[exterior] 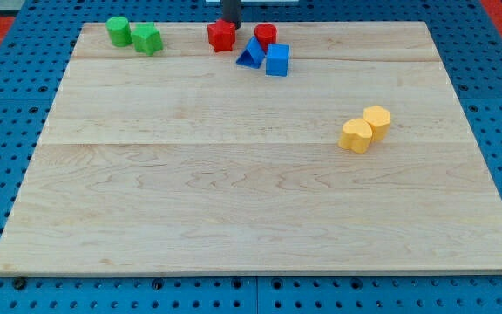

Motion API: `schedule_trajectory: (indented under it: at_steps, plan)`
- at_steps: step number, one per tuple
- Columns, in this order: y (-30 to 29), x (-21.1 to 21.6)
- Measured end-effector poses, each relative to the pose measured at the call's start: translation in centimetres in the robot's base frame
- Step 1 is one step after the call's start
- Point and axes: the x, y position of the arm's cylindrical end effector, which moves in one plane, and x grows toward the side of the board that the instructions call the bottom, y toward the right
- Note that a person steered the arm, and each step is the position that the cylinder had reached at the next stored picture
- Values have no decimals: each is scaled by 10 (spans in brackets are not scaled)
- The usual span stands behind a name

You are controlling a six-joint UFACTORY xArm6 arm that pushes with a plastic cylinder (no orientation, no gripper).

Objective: Push the red star into the blue triangle

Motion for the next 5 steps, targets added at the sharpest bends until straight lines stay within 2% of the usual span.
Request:
schedule_trajectory:
  at_steps: [3, 4, 5]
  plan:
    - [-82, 6]
    - [-70, 14]
    - [-32, 18]
